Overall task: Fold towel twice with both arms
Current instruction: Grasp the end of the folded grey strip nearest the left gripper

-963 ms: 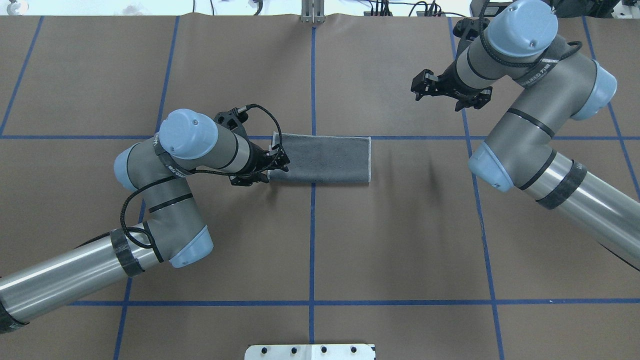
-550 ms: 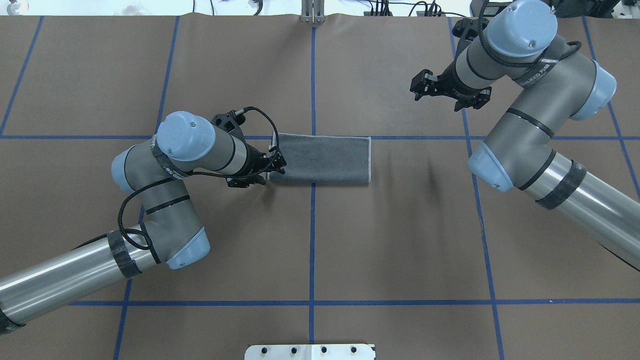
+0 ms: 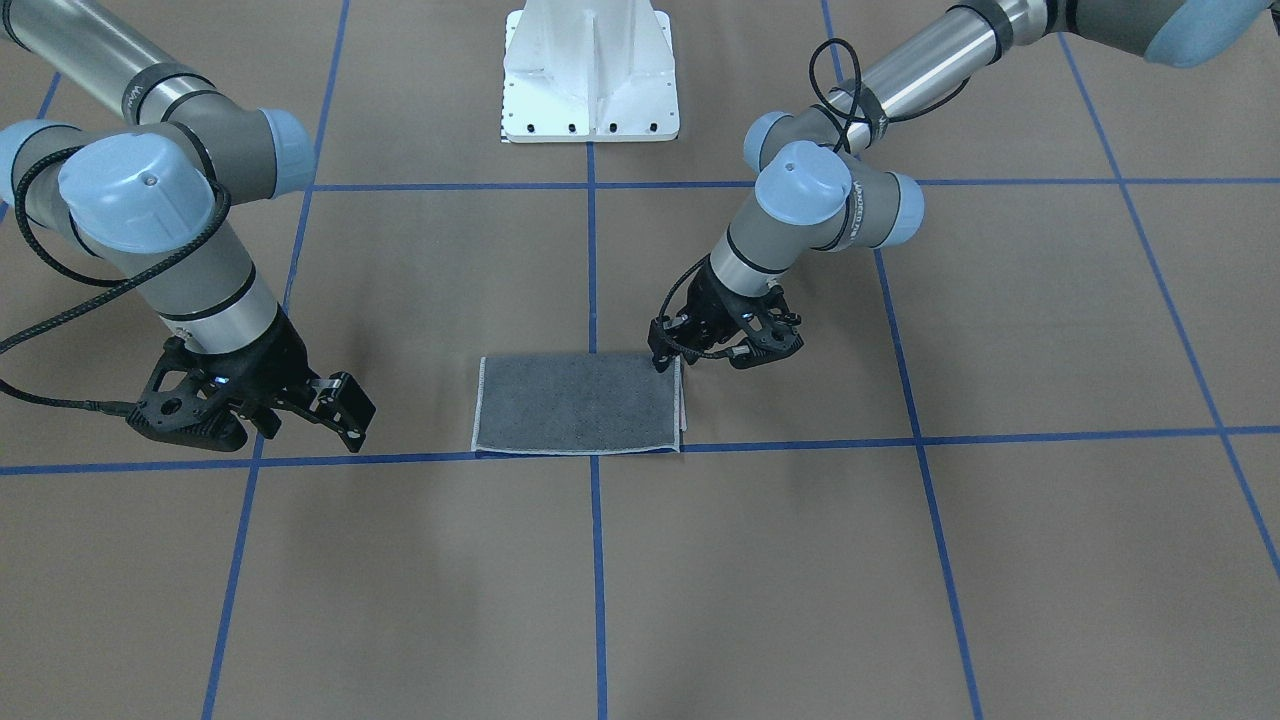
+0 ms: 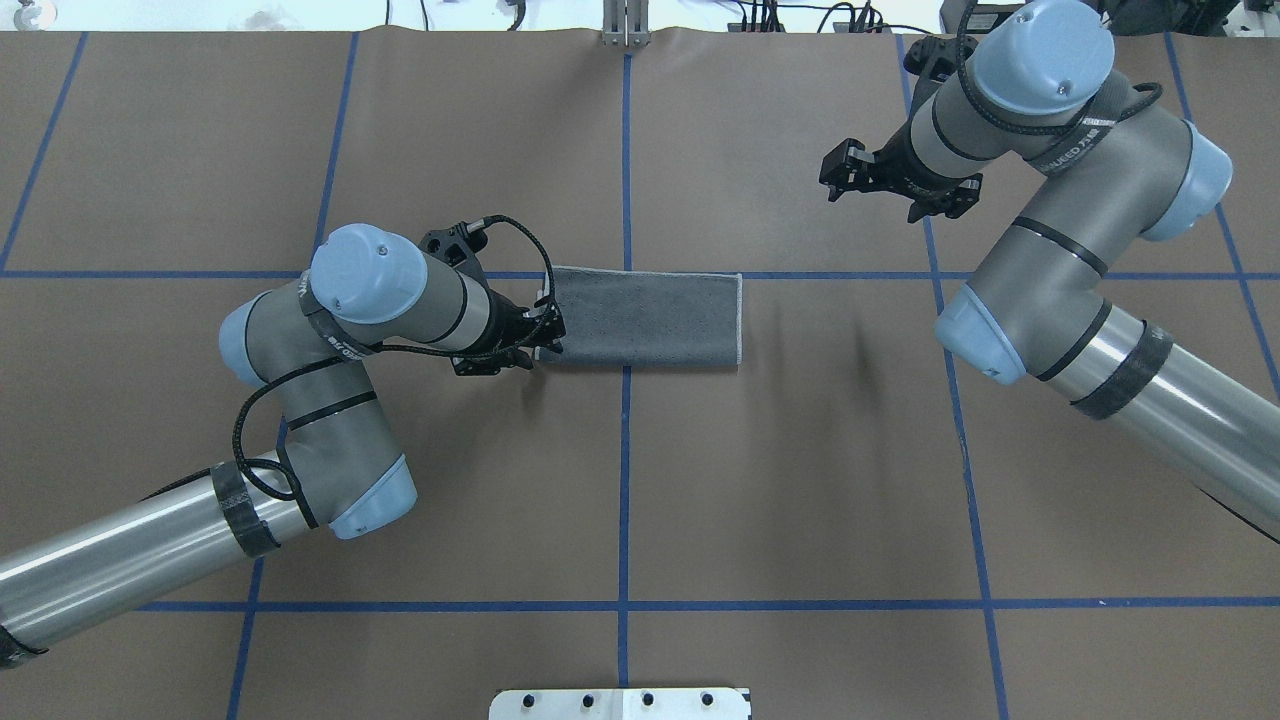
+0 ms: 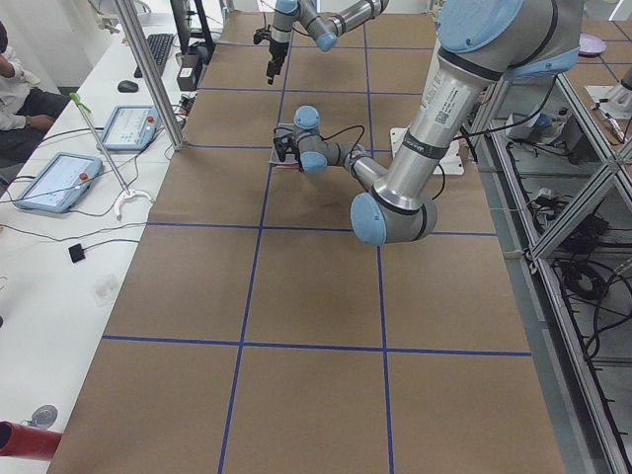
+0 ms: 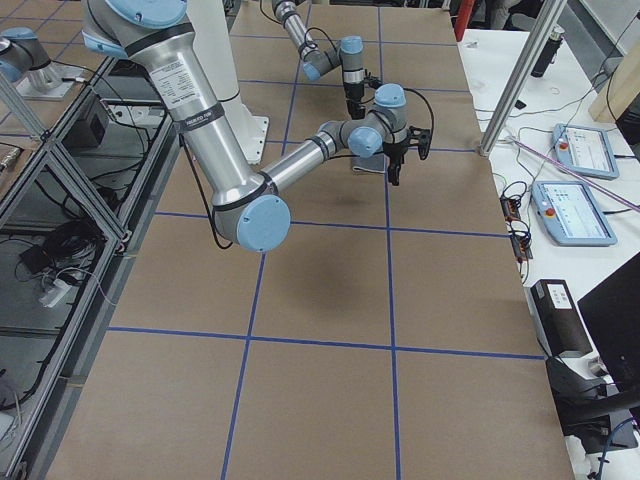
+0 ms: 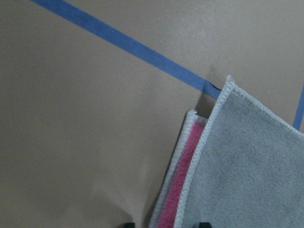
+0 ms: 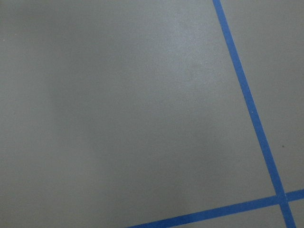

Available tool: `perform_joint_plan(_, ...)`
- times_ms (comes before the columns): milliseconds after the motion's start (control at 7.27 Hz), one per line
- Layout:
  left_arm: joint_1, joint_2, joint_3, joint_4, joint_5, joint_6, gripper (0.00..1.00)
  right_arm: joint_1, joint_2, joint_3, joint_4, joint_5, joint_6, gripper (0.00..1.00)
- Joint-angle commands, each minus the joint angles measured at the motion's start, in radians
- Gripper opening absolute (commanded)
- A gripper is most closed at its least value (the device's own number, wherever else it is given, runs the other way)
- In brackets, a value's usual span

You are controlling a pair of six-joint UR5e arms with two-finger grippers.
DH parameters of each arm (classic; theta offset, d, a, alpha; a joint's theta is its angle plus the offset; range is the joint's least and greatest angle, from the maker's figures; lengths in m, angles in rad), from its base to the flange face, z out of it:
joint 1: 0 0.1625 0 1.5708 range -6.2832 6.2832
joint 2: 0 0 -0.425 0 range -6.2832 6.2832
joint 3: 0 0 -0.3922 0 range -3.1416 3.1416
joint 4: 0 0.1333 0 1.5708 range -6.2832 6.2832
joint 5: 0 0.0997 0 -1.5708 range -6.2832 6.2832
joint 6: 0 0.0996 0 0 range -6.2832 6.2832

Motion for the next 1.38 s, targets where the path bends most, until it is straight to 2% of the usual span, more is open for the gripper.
perform_joint_plan(0, 0.002, 0.001, -0.001, 0.0, 0.0, 0.001, 0.34, 0.001, 0.0, 0.003, 0.0, 0.001, 0.005, 1.0)
perform_joint_plan(275, 0.0, 0.001, -0.004, 0.0, -0.002, 0.001, 0.23, -0.001, 0.002, 0.005, 0.0, -0.001, 0.006, 1.0)
perform_joint_plan(413, 0.0, 0.001, -0.006, 0.0, -0.002, 0.001, 0.14, -0.001, 0.002, 0.005, 0.0, -0.001, 0.008, 1.0)
perform_joint_plan(550, 0.0, 0.001, -0.007, 0.0, -0.003, 0.001, 0.0, -0.001, 0.0, 0.005, 0.0, 0.001, 0.008, 1.0)
perform_joint_plan(826, -0.005, 0.013, -0.024, 0.0, -0.005, 0.003, 0.0, 0.001, -0.003, 0.005, 0.0, 0.002, 0.005, 1.0)
perform_joint_plan(1101, -0.043, 0.073, -0.1, 0.006, -0.063, 0.004, 0.0, 0.002, -0.003, 0.005, 0.0, 0.002, 0.002, 1.0)
perform_joint_plan(1239, -0.051, 0.112, -0.13, 0.006, -0.063, 0.035, 0.0, 0.004, -0.003, 0.005, 0.0, 0.002, 0.0, 1.0)
